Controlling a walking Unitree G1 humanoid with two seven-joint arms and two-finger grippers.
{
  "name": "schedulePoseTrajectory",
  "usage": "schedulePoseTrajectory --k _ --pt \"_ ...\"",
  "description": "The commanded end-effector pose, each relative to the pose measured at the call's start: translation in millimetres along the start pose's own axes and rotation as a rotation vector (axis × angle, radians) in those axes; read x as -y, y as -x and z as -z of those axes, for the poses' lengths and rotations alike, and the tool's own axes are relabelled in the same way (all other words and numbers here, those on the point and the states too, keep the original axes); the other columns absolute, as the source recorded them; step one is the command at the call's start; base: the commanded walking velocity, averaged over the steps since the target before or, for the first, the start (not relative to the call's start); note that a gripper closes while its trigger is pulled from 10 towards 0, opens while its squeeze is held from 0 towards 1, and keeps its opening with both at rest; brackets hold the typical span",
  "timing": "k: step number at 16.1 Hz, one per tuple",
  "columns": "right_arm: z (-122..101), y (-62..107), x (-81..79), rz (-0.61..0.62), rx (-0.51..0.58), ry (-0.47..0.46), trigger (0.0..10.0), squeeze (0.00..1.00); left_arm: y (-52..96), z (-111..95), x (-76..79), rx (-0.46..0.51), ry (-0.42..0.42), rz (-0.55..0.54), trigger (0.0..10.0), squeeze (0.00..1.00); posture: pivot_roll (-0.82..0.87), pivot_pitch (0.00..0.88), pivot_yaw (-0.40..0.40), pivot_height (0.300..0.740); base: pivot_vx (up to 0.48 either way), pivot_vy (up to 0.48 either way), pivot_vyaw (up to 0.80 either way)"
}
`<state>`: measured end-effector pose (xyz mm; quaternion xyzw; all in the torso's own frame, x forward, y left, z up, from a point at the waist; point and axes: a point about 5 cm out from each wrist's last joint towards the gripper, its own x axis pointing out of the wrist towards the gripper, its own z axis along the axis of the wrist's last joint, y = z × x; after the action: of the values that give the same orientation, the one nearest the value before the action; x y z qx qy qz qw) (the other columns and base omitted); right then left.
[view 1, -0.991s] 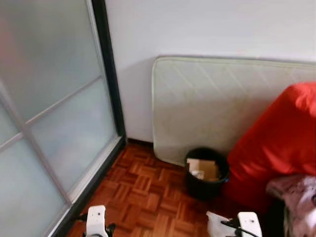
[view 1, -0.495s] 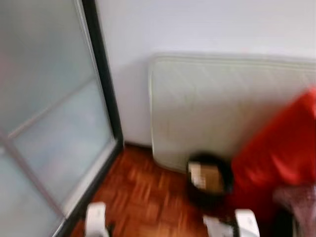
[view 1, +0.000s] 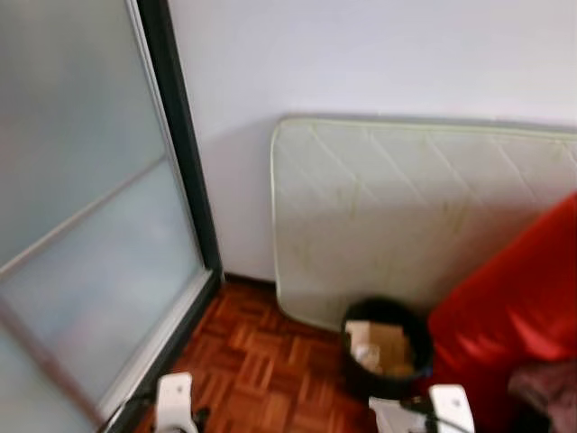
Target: Clean up the room
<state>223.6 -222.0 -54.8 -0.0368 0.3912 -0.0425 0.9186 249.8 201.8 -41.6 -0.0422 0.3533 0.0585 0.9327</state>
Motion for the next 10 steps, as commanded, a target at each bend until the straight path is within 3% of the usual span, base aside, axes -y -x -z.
schedulePoseTrajectory --k 1,10 --pt "-4.8 -1.6 -8.1 -0.019 0.011 -0.008 10.0 0.00 1.1 -0.3 -12.1 -0.008 -0.008 -0.029 10.0 0.00 -0.05 0.005 -0.001 0.725 0.315 0.000 0.00" --pt "-5.1 -1.7 -8.1 -0.019 0.010 -0.008 10.0 0.00 1.0 -0.8 -12.0 -0.006 -0.007 -0.028 10.0 0.00 -0.05 0.010 -0.002 0.725 0.317 0.000 0.00"
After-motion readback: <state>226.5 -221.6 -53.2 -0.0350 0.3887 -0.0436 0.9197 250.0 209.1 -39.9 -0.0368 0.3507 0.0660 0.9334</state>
